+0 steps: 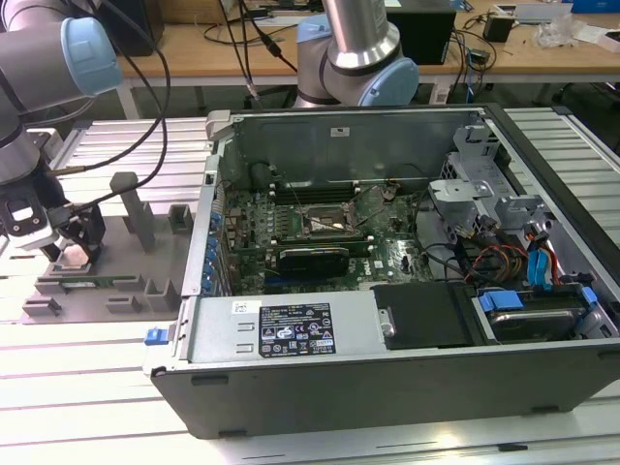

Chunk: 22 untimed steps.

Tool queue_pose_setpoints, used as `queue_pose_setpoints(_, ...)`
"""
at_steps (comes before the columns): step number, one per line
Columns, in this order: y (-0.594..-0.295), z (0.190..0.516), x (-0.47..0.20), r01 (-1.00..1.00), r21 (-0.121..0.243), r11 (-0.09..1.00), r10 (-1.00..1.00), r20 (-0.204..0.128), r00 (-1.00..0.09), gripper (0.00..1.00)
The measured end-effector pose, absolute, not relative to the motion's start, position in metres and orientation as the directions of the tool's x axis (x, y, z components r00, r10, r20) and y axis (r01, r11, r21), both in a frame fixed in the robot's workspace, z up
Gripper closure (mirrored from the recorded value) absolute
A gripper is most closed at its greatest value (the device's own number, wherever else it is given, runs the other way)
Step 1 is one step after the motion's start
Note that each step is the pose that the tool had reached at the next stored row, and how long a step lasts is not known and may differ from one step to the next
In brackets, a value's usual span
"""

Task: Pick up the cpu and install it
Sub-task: 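Pick up the cpu and move it towards the insertion slot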

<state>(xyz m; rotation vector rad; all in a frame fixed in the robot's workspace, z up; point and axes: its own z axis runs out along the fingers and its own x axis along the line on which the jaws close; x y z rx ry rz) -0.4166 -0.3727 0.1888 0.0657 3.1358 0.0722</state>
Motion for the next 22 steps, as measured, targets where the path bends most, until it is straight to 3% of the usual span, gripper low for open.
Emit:
queue_pose_setpoints(6,-0.3728,0.1884,-0.4167,0.042,0.045,0.998,0.042,0.012,-0.999,0.34)
queue_pose_setpoints(22,-0.3725,0.1876,-0.4154,0.041,0.033,0.999,0.041,-0.001,-0.999,0.34)
